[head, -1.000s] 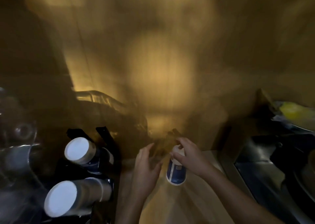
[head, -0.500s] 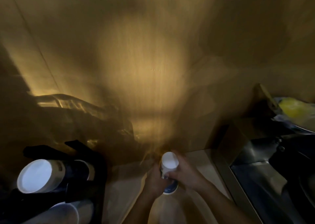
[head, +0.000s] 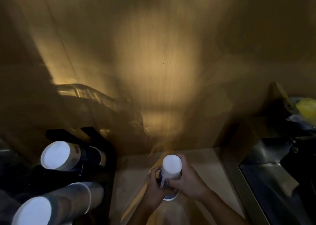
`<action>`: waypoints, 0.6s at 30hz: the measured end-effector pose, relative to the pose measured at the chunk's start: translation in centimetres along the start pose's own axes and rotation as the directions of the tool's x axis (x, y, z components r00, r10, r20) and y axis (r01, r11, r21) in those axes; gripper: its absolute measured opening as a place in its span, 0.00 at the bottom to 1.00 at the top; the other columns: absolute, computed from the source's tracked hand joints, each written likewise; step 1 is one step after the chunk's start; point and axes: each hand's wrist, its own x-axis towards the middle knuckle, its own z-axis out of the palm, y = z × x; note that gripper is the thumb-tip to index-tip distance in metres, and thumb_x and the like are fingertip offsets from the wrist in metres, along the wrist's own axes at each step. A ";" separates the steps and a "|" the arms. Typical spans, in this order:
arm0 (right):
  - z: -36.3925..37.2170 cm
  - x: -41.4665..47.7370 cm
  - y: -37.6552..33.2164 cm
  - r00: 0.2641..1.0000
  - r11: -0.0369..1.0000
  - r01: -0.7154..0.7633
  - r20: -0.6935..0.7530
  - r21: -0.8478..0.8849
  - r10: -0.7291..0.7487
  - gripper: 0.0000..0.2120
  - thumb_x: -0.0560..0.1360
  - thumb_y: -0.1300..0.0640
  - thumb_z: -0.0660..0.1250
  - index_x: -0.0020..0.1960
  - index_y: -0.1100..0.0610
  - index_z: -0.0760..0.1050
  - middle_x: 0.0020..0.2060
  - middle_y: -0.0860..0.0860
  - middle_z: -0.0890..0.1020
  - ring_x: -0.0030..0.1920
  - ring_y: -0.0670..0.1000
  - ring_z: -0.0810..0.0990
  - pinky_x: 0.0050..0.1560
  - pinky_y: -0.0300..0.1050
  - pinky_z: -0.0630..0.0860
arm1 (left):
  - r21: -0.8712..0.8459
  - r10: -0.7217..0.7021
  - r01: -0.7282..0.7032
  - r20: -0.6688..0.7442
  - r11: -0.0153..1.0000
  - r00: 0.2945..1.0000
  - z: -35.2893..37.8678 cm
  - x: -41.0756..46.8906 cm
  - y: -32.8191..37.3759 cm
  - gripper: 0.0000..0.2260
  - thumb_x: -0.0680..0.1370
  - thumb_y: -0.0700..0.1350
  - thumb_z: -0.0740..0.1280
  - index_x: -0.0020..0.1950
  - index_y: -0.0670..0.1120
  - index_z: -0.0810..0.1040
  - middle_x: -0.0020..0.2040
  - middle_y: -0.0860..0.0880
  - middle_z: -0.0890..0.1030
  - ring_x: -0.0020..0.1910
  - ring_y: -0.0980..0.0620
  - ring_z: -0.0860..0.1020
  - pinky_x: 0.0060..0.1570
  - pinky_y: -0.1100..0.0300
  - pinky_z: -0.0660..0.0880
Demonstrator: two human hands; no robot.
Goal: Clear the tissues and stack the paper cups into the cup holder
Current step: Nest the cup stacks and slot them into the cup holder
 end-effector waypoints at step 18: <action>-1.5 -2.5 -13.8 0.872 0.871 0.481 -0.157 0.099 -0.463 0.30 0.62 0.47 0.76 0.55 0.33 0.63 0.55 0.37 0.73 0.54 0.34 0.72 0.46 0.27 0.73 | 0.030 0.368 -0.370 -0.215 0.928 0.905 -7.5 -8.8 11.1 0.37 0.63 0.59 0.74 0.69 0.63 0.62 0.68 0.53 0.70 0.66 0.52 0.71 0.63 0.46 0.74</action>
